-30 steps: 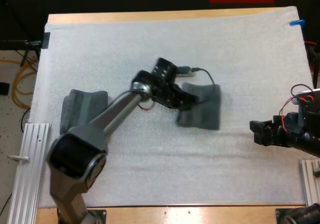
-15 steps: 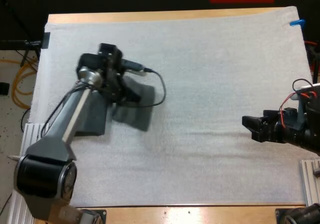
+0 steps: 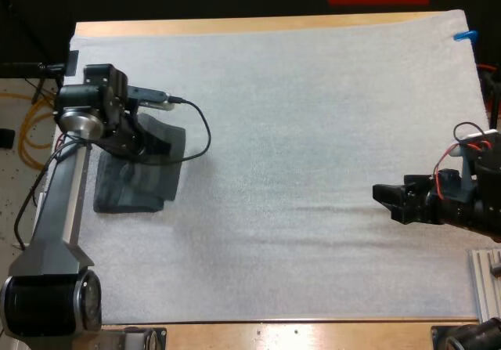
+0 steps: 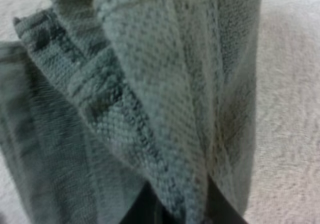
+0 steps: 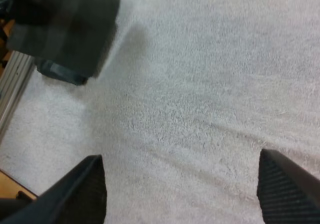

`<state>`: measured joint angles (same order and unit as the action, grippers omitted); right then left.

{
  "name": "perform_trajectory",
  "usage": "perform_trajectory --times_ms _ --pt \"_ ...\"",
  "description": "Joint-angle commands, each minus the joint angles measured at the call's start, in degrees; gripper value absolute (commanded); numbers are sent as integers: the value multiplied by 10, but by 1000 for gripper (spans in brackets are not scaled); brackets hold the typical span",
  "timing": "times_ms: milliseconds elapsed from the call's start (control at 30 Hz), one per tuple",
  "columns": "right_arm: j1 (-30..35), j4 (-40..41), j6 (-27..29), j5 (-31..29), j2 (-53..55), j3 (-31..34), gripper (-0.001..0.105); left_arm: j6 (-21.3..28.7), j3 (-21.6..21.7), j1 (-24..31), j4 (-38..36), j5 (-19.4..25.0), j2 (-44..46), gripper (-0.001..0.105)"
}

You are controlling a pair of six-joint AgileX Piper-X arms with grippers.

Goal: Pick towel from pile fold and stack

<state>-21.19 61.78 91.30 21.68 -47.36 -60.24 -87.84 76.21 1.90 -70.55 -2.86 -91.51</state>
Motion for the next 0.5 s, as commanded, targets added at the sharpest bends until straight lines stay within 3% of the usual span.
perform_trajectory --times_ms 0,267,367,467 --pt "2 -3 1 15 -6 -1 62 3 1 7 -8 7 3 0" --pt "2 -3 1 56 -43 -1 62 3 1 42 -22 13 3 0" --pt "2 -6 1 63 -53 -1 62 3 1 50 -21 36 3 0" --pt "2 -25 1 109 -59 -1 62 3 1 58 -18 53 1 0"
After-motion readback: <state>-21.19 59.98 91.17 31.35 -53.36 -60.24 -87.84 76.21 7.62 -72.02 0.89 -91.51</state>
